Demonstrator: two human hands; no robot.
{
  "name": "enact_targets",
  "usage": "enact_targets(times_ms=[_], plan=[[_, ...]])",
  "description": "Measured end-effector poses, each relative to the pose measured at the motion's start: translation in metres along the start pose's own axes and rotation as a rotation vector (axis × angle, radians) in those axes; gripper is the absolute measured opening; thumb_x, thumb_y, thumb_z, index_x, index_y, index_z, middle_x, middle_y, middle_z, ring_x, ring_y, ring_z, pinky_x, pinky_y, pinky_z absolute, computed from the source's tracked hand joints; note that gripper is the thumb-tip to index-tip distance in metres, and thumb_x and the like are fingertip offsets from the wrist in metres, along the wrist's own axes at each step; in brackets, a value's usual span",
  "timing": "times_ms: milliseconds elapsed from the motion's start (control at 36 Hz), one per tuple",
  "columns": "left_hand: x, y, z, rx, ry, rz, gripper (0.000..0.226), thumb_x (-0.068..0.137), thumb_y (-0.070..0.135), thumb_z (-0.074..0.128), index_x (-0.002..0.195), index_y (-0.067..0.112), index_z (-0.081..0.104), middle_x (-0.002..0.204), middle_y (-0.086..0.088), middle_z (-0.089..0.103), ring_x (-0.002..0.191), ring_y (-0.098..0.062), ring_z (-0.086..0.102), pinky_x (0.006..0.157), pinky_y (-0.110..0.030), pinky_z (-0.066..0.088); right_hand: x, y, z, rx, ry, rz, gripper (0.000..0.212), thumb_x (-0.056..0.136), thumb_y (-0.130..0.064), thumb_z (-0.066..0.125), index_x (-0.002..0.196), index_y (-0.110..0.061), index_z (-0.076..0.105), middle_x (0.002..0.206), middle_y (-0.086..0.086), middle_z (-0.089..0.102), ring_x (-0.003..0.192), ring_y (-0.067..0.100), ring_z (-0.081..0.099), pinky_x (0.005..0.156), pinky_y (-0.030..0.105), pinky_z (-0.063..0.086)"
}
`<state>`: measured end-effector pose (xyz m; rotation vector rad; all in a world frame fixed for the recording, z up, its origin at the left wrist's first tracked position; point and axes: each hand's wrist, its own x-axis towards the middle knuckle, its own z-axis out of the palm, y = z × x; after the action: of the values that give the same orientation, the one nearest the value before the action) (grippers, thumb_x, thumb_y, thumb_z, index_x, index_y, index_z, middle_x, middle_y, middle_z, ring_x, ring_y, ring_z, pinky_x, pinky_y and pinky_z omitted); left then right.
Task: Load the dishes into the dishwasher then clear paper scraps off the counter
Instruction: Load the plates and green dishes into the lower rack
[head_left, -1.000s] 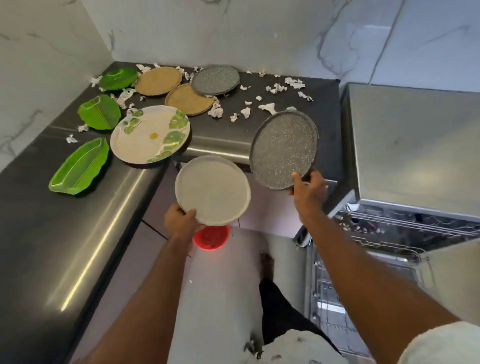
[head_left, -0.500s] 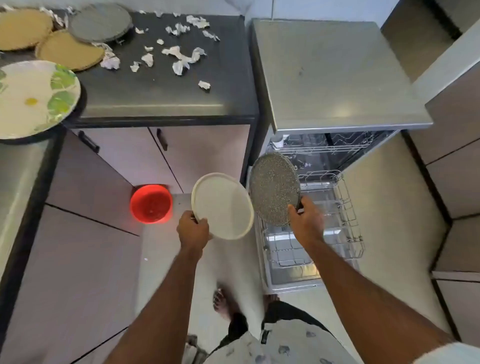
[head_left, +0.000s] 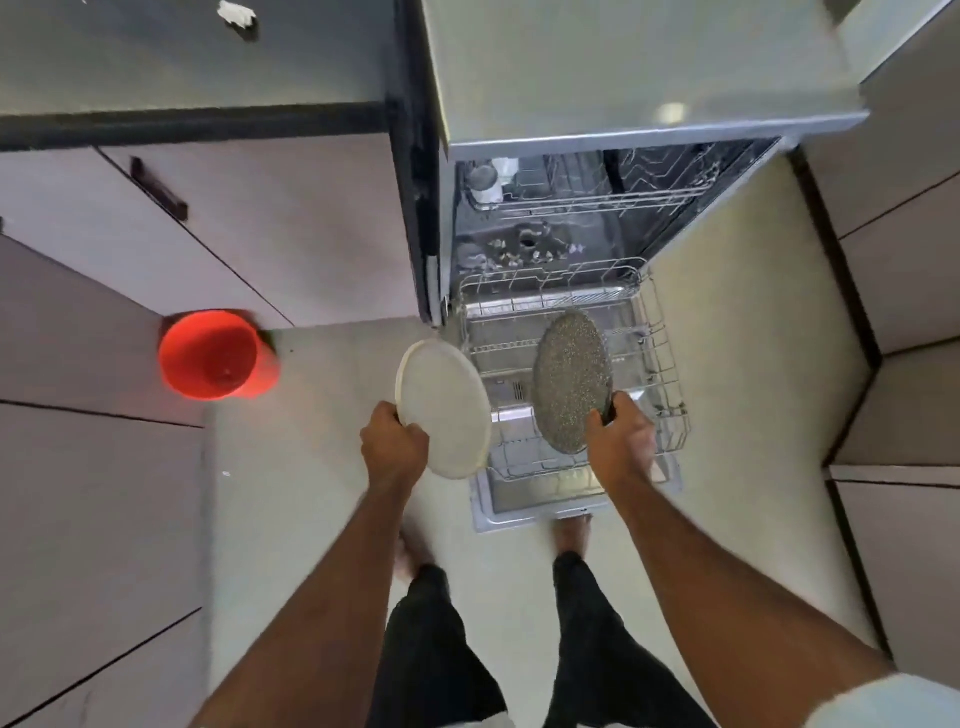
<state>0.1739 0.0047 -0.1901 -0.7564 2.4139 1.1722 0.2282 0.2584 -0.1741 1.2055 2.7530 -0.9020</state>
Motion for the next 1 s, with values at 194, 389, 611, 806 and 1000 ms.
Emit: enact_targets(times_ms=[194,389,611,806,1000], plan=[[0.002,-0.004,0.075,0.075,0.051,-0.076,0.014,0.083,0.004,0.055,0.097,0.006,0.054,0.097,-0.02,0.065,0.089,-0.041,0.063,0.08,-0.047,0.057,0.06,0.062,0.018,0.0,-0.106,-0.005,0.006,0.091,-0.012,0.062,0.096,-0.008,0.063,0.081,0.009,0.065,0.073,0.027,0.06,0.063,0.031,0.046],[0.012,-0.028,0.146,0.142,0.034,-0.106,0.013,0.08,-0.001,0.052,0.092,0.001,0.051,0.088,-0.016,0.06,0.08,-0.037,0.057,0.068,-0.037,0.046,0.096,0.113,0.044,-0.034,-0.18,-0.068,0.007,0.09,-0.01,0.063,0.087,-0.004,0.061,0.071,0.005,0.056,0.063,0.024,0.052,0.049,0.017,0.026],[0.03,-0.048,0.195,0.2,0.004,-0.16,0.013,0.082,0.002,0.054,0.093,0.007,0.049,0.091,-0.013,0.057,0.084,-0.037,0.056,0.072,-0.037,0.046,0.113,0.146,0.079,-0.023,-0.226,-0.06,0.009,0.09,-0.014,0.064,0.093,-0.006,0.062,0.078,0.005,0.062,0.068,0.024,0.056,0.052,0.017,0.03],[0.047,-0.056,0.228,0.24,-0.038,-0.155,0.019,0.084,0.001,0.054,0.103,0.003,0.051,0.103,-0.021,0.061,0.084,-0.034,0.052,0.072,-0.036,0.044,0.121,0.162,0.105,-0.004,-0.217,-0.019,0.011,0.09,-0.014,0.065,0.097,-0.005,0.064,0.08,0.005,0.062,0.069,0.023,0.055,0.063,0.025,0.039],[0.064,-0.061,0.253,0.254,-0.032,-0.182,0.022,0.082,0.0,0.054,0.103,0.004,0.05,0.106,-0.022,0.062,0.096,-0.043,0.06,0.071,-0.039,0.048,0.127,0.172,0.121,0.016,-0.219,-0.048,0.012,0.09,-0.012,0.067,0.097,-0.003,0.064,0.081,0.003,0.061,0.069,0.02,0.056,0.053,0.014,0.032]])
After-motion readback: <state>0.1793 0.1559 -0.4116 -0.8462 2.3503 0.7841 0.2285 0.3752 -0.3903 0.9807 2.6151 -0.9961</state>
